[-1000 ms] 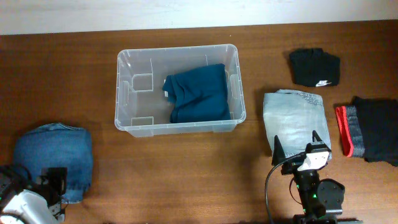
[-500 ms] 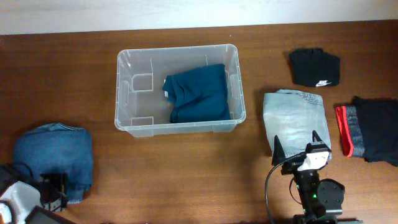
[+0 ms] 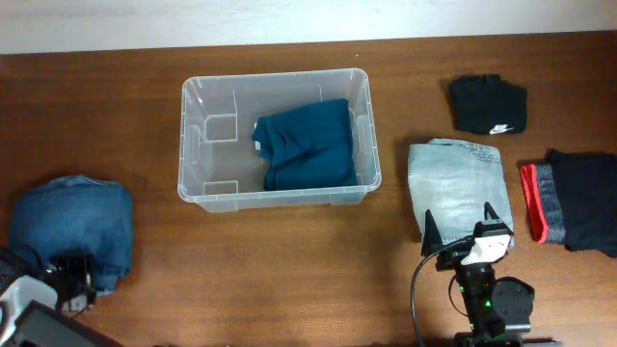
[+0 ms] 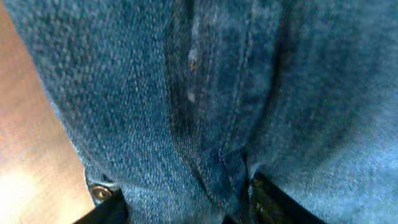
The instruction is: Pack container
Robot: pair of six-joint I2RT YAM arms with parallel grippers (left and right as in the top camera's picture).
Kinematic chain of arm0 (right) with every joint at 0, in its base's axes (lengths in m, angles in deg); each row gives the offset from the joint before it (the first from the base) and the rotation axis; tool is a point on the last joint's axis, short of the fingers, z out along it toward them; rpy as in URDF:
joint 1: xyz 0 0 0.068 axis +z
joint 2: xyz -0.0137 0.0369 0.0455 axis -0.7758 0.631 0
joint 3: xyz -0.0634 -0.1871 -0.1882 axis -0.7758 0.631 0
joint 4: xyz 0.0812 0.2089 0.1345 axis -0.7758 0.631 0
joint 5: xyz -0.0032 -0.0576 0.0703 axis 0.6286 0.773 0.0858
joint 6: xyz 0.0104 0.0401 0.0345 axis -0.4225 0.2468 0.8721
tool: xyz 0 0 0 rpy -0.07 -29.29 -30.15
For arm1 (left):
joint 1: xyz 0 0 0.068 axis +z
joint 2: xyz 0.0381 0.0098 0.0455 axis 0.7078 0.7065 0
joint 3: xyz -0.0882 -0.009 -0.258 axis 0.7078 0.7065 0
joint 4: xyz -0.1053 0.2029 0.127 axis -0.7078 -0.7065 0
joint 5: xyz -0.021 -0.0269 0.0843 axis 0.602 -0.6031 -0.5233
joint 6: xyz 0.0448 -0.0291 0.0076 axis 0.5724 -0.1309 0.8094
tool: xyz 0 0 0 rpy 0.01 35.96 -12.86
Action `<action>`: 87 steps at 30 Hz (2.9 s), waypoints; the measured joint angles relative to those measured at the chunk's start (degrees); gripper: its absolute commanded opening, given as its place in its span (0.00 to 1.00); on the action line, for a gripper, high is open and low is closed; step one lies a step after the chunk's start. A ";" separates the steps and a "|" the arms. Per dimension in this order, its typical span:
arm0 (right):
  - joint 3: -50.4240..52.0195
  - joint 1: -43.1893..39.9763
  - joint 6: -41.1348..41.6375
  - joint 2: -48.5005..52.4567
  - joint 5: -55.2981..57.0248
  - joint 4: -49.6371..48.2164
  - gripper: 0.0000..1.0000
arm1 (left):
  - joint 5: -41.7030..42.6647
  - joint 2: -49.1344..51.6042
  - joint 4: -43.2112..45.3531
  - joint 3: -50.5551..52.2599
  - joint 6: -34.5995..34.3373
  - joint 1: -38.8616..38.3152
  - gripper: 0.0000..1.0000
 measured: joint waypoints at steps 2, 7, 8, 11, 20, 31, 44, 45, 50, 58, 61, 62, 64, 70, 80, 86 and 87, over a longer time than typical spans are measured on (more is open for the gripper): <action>0.00 0.00 0.02 0.00 0.00 0.00 0.99 | 0.92 0.98 3.52 -0.13 0.00 -1.29 0.54; 0.00 0.00 0.04 0.00 0.00 0.00 0.98 | 1.01 2.45 8.52 -0.50 0.00 -7.58 0.54; 0.00 0.00 0.04 0.00 0.00 0.00 0.98 | 0.98 2.54 9.27 -0.50 0.00 -9.05 0.55; 0.00 0.00 0.02 0.00 0.00 0.00 0.98 | 1.27 2.95 11.67 -0.50 0.02 -13.09 0.64; 0.00 0.00 0.02 0.00 0.00 0.00 0.99 | 2.16 3.50 10.62 -1.68 0.02 -14.82 0.66; 0.00 0.00 0.02 0.00 0.00 0.00 0.98 | 4.24 2.14 7.91 -2.14 1.66 -14.78 0.80; 0.00 0.00 0.00 0.00 0.00 0.00 0.99 | 3.72 -13.81 -5.86 -2.40 -1.31 -10.19 0.94; 0.00 0.00 0.00 0.00 0.00 0.00 0.99 | 3.15 -13.92 -6.64 -2.40 -2.03 -9.22 0.94; 0.00 0.00 0.04 0.00 0.00 0.00 0.99 | 1.86 -13.92 -6.71 -2.36 -3.72 -6.45 0.94; 0.00 0.00 0.02 0.00 0.00 0.00 0.98 | 1.62 -12.09 0.70 1.53 -4.28 -4.11 0.96; 0.00 0.00 0.04 0.00 0.00 0.00 0.98 | 1.55 -9.57 4.76 3.17 -4.33 -3.98 0.96; 0.00 0.00 0.07 0.00 0.00 0.00 0.98 | 1.70 -8.74 6.05 3.34 -4.33 -3.98 0.96; 0.00 0.00 0.02 0.00 0.00 0.00 0.99 | 2.27 -7.28 8.48 3.39 -4.42 -3.98 0.96; 0.00 0.00 0.04 0.00 0.00 0.00 0.99 | 3.56 -3.52 11.54 3.41 -5.01 -3.98 0.96; 0.00 0.00 0.04 0.00 0.00 0.00 0.98 | 4.94 1.14 18.80 3.08 -5.11 -3.87 0.96; 0.00 0.00 0.02 0.00 0.00 0.00 0.99 | 5.73 2.56 22.01 2.89 -5.11 -3.89 0.96; 0.00 0.00 0.04 0.00 0.00 0.00 0.99 | 6.08 2.99 22.71 2.78 -5.11 -3.87 0.96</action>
